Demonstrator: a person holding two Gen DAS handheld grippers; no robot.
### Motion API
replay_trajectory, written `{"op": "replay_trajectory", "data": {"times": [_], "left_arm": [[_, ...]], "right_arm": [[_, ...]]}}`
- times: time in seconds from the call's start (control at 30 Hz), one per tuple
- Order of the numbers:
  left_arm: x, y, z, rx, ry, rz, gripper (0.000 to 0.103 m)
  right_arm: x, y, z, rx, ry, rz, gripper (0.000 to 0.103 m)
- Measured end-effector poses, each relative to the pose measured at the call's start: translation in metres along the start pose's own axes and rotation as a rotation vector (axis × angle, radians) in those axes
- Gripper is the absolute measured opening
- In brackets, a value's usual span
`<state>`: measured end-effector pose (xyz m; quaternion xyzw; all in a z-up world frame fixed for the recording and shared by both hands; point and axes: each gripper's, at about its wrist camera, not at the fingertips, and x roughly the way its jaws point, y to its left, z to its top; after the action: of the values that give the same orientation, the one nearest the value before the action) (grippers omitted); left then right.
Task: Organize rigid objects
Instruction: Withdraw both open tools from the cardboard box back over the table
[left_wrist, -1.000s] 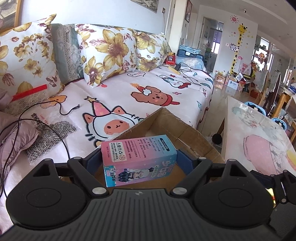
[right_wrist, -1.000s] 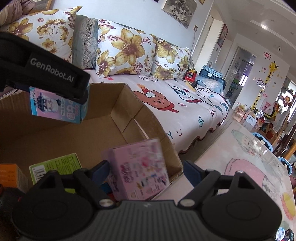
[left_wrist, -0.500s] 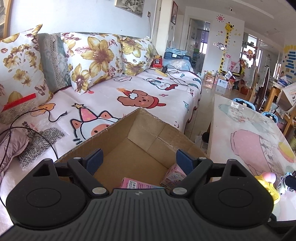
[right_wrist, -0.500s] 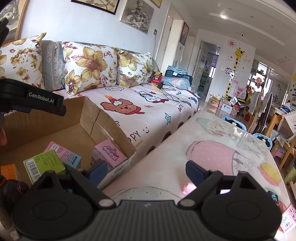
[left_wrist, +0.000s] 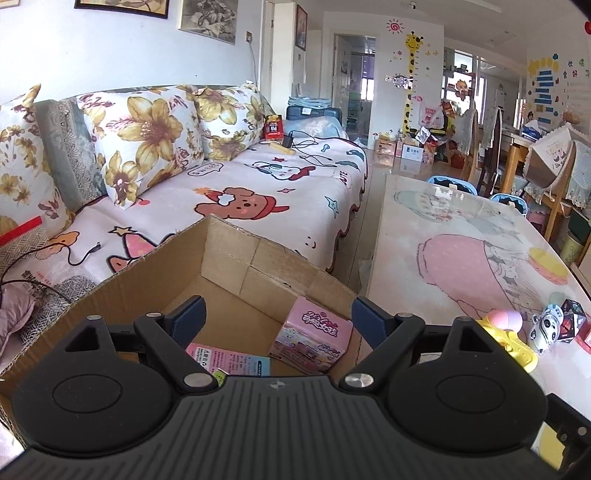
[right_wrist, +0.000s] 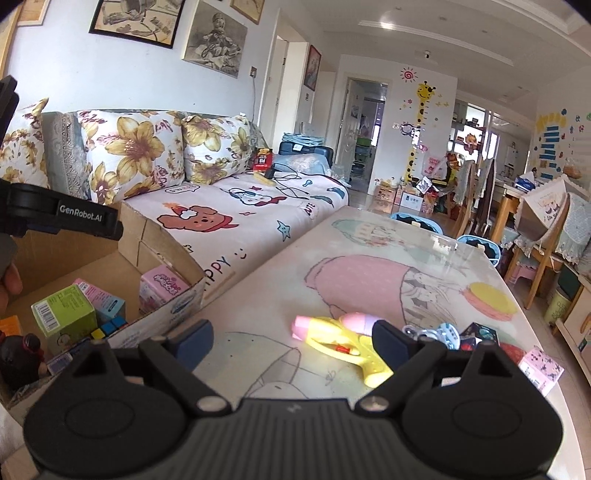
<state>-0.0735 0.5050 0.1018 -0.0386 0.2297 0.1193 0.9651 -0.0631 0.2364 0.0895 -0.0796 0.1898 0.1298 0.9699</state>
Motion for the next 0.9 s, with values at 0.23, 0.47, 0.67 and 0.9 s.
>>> {"op": "replay_trajectory", "data": {"times": [0.23, 0.47, 0.67, 0.9], "left_arm": [[0.002, -0.012, -0.006, 0.067, 0.001, -0.025, 0.103], [0.000, -0.025, -0.013, 0.133, -0.001, -0.048, 0.103], [0.002, -0.032, -0.017, 0.178, 0.000, -0.066, 0.103], [0.003, -0.036, -0.020, 0.211, 0.006, -0.100, 0.103]], "right_arm": [[-0.009, -0.030, -0.020, 0.060, 0.013, -0.054, 0.094], [-0.019, -0.055, -0.035, 0.091, 0.004, -0.095, 0.094], [-0.026, -0.074, -0.048, 0.102, 0.004, -0.114, 0.095], [-0.029, -0.092, -0.058, 0.100, 0.007, -0.141, 0.095]]}}
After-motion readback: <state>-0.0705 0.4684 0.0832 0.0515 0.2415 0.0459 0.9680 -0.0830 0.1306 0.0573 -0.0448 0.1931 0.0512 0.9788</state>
